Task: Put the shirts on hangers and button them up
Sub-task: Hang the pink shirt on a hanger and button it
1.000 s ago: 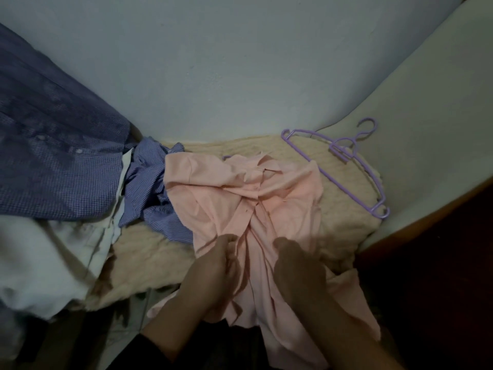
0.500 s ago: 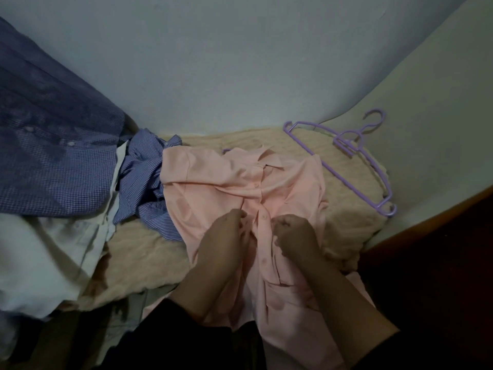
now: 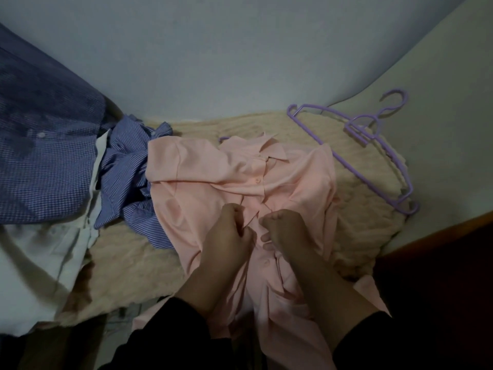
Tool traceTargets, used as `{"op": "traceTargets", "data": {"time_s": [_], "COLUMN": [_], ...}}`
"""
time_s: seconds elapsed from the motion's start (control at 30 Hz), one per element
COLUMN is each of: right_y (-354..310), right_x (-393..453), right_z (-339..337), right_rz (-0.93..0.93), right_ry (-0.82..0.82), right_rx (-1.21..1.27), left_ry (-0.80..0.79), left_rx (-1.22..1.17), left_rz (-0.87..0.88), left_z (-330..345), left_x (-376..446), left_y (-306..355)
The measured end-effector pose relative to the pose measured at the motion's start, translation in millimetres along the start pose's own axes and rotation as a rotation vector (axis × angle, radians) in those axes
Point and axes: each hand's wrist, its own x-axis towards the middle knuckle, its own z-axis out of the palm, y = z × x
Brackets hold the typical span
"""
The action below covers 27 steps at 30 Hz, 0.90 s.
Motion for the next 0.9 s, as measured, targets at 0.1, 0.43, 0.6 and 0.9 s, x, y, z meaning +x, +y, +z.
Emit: {"op": "traceTargets", "data": {"time_s": [0.1, 0.43, 0.6, 0.9], "right_y": [-0.5, 2.4, 5.2, 7.5], "right_x": [1.0, -17.0, -23.1, -32.2], "right_z": [4.9, -1.5, -3.9, -4.9], "right_rz": [-0.028, -0.095, -0.147, -0.180], "right_ry": [0.027, 0.057, 0.027, -0.028], "right_rx": [-0.045, 0.120, 0.134, 0.196], "left_ry": [0.031, -0.018, -0.037, -0.059], "left_rx": [-0.140, -0.604, -0.610, -0.573], "left_rz": [-0.101, -0.323, -0.304, -0.264], "left_z": [-2.8, -13.3, -12.1, -16.4], "left_x": [-1.5, -3.5, -9.1, -14.4], "left_y": [4.5, 15.9, 16.3, 15.7]}}
